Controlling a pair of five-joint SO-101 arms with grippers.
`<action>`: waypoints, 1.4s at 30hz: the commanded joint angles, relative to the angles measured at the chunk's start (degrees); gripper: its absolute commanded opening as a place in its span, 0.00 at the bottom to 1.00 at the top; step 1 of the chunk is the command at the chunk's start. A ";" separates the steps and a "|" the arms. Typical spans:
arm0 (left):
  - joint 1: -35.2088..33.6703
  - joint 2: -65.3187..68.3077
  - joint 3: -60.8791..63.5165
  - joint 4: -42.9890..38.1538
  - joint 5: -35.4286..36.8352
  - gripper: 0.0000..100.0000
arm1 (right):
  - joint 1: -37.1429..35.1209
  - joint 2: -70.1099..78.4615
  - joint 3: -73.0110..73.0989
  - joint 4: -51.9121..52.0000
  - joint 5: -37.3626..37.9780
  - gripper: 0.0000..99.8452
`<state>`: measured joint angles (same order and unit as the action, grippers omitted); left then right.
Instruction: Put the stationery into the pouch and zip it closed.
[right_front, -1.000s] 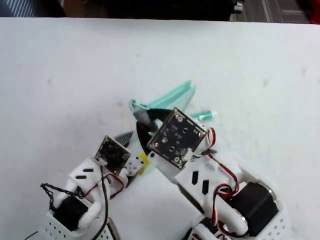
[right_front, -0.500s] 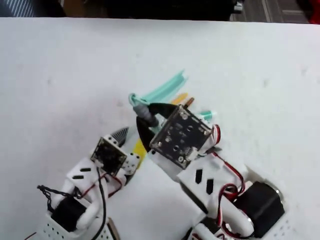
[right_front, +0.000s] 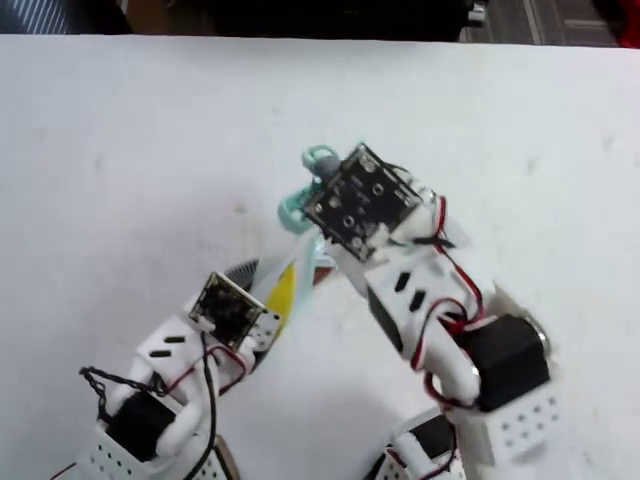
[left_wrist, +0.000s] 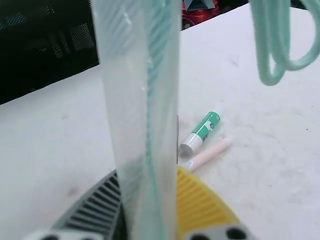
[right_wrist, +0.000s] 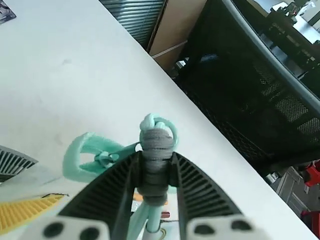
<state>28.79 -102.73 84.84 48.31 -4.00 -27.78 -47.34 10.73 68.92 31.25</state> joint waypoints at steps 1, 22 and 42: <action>1.89 0.66 -4.40 5.27 -2.37 0.02 | 4.00 2.24 -0.62 -2.59 0.88 0.02; 3.30 0.66 -4.75 6.77 -3.52 0.02 | 16.48 6.20 12.66 -8.04 4.31 0.02; 3.30 0.66 -4.92 6.86 -3.87 0.02 | 19.65 6.29 16.18 -13.67 4.31 0.02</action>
<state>30.46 -102.81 82.20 54.20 -7.08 -11.60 -41.71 27.16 57.23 35.21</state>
